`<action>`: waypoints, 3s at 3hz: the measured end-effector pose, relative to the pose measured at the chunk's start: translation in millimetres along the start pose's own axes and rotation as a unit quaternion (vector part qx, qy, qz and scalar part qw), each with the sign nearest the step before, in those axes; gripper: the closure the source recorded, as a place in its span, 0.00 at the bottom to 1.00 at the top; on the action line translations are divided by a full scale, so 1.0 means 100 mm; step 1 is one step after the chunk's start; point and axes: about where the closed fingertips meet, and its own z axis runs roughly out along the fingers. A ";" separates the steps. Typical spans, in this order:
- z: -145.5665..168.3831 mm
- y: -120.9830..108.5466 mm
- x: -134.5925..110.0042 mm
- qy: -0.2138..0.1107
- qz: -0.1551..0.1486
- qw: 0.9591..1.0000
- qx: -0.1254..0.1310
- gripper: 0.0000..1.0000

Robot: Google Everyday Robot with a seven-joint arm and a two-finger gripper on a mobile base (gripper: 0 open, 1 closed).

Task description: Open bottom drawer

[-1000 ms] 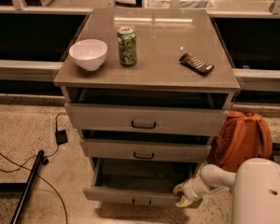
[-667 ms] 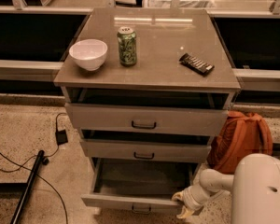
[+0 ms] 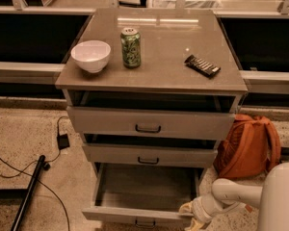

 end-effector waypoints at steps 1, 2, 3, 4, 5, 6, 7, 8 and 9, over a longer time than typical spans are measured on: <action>-0.09 -0.31 -0.16 -0.004 -0.034 0.999 0.039 0.48; -0.03 -0.72 -0.20 -0.001 -0.051 0.996 0.076 0.65; 0.34 -1.06 0.12 -0.008 -0.036 0.994 0.102 0.96; 0.64 -1.13 0.41 -0.006 -0.016 0.995 0.100 1.00; 0.89 -0.87 0.51 -0.007 0.001 0.999 0.036 1.00; 0.92 -0.52 0.48 -0.023 0.018 0.999 -0.015 1.00; 0.92 -0.53 0.48 -0.023 0.018 0.999 -0.015 1.00; 0.76 -0.30 0.40 -0.044 0.034 0.998 -0.031 1.00; 0.44 -0.27 0.26 -0.078 0.036 0.996 -0.004 1.00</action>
Offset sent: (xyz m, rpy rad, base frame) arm 0.1205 0.0481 0.0150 0.0563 -0.2866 -0.0232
